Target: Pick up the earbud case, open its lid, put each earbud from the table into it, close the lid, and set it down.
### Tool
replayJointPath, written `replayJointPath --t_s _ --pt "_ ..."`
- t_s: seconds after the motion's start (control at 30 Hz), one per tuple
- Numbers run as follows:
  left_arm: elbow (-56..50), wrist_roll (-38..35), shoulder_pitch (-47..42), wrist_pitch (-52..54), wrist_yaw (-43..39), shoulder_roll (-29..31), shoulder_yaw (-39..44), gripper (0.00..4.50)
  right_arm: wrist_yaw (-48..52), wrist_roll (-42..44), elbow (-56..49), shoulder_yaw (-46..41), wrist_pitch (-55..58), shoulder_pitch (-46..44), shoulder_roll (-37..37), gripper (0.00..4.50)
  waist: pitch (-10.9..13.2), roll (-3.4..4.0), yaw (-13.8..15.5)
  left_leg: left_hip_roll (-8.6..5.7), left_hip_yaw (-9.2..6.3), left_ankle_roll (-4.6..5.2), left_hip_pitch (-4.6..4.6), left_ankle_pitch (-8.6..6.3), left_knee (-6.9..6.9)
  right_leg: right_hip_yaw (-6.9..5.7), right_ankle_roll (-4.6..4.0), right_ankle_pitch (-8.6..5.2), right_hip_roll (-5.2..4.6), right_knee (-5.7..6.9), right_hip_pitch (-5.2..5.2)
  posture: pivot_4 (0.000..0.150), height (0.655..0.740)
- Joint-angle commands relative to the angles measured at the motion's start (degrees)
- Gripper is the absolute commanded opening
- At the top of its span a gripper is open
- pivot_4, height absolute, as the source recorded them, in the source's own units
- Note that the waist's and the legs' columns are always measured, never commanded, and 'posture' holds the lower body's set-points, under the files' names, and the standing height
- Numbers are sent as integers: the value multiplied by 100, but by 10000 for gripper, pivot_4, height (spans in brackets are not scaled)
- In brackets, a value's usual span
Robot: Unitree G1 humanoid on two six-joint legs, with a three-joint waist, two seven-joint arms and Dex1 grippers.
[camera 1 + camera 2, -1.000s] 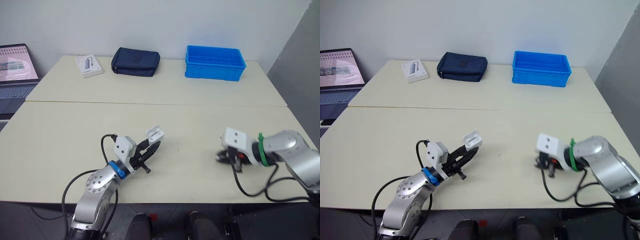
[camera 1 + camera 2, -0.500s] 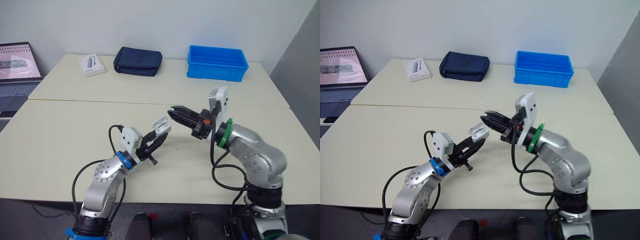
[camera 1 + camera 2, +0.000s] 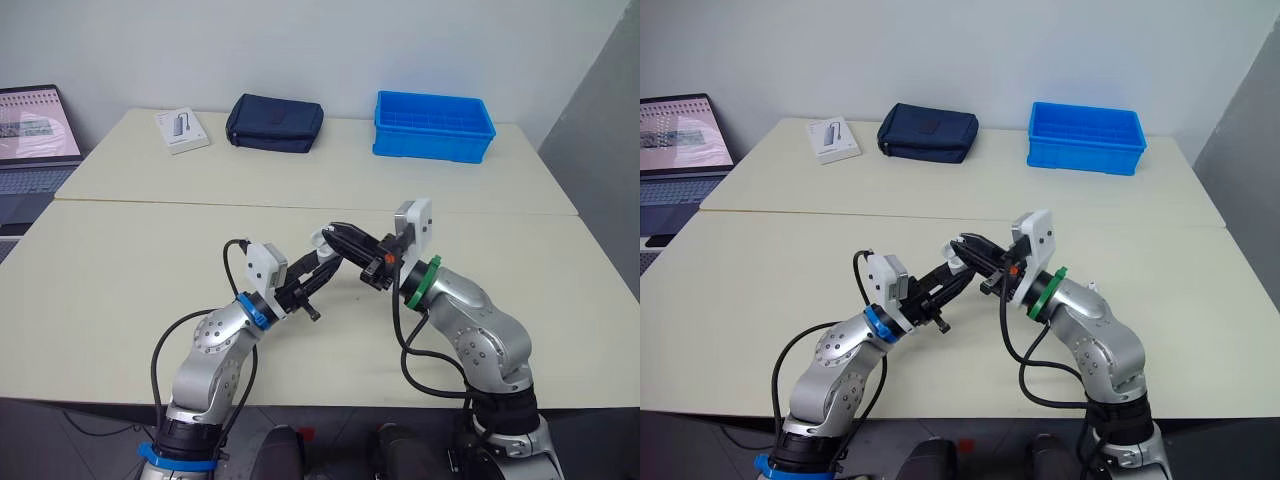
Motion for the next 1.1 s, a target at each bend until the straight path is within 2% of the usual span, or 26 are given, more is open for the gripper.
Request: replayJointPath --t_s 0.03,0.57,0.77,0.93,1.1 --pt "-130 -125 -79 4 -2 -65 -7 7389 -7 -22 -27 103 -272 50 -9 4139 0 0 0 0 0 0 0 0 0 1 0 0 0 -1 0 1500 7400" --pt "-274 -177 -68 123 92 -108 29 7389 -145 -441 313 543 -812 386 -83 4139 0 0 0 0 1 0 -1 0 -1 1 -1 -1 0 -3 0 1500 7400" --pt "-325 -187 -49 168 108 -89 29 7389 -270 -632 250 510 -1042 386 -152 24463 0 0 1 0 1 0 -1 0 -1 1 -1 -1 0 -3 -1 1500 7400" --pt "-337 -177 -27 189 119 -89 29 7389 -282 -423 -119 323 -870 381 -337 42828 0 0 3 0 2 0 -2 0 -1 2 -1 -1 -2 -5 0 1500 7400" --pt "-273 -143 -13 167 125 -65 53 7389 -122 77 -935 -122 -369 499 -971 42892 1 0 5 0 1 0 -2 0 -3 1 -4 -3 -2 -5 -1 1500 7400"
